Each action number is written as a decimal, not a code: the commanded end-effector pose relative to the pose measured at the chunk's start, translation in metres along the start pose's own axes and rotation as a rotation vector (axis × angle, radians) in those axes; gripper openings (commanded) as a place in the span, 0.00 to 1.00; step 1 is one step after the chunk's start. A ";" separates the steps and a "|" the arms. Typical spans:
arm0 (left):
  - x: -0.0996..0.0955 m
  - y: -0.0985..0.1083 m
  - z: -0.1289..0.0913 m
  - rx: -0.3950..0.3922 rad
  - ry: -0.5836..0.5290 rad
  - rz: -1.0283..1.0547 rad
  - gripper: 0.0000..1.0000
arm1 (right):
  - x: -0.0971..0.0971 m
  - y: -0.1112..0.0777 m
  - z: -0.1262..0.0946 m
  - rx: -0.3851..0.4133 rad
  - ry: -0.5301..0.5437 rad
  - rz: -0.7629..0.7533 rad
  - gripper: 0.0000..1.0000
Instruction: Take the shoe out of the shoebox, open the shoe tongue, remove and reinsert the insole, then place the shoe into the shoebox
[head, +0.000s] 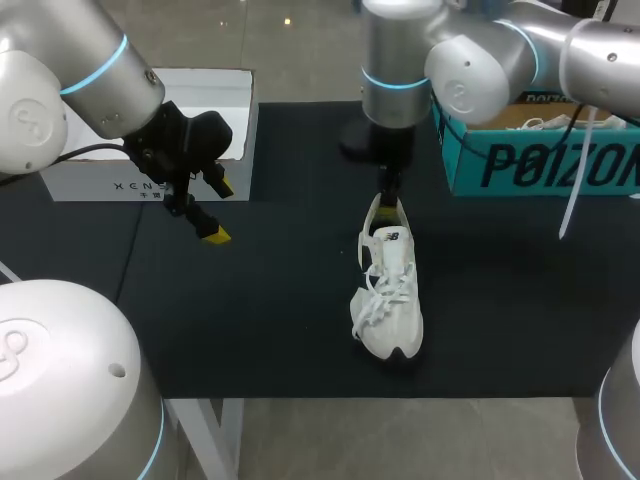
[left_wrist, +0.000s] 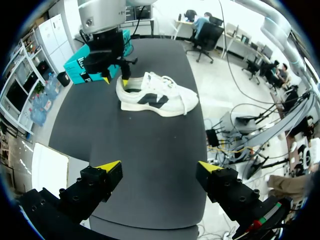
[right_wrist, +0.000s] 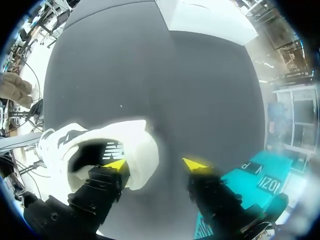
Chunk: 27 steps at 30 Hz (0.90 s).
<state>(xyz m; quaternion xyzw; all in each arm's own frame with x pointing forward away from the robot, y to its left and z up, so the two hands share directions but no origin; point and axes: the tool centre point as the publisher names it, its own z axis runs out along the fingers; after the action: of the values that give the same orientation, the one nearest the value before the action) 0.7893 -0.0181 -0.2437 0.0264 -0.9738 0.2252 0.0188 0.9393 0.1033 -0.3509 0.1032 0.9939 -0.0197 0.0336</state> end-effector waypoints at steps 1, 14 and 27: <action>0.000 0.000 0.000 -0.004 0.000 0.000 1.00 | 0.001 -0.003 0.001 -0.005 0.000 0.003 0.00; 0.000 0.000 0.000 -0.004 0.000 0.000 1.00 | 0.008 0.001 -0.018 -0.021 -0.028 0.002 0.00; 0.000 0.000 0.000 -0.004 0.000 0.000 1.00 | -0.042 -0.005 -0.114 0.056 -0.099 0.169 0.00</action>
<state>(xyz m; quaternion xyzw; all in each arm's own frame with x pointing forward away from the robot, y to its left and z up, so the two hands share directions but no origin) 0.7893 -0.0181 -0.2437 0.0264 -0.9738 0.2252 0.0188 0.9616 0.0962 -0.2734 0.1710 0.9806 -0.0314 0.0909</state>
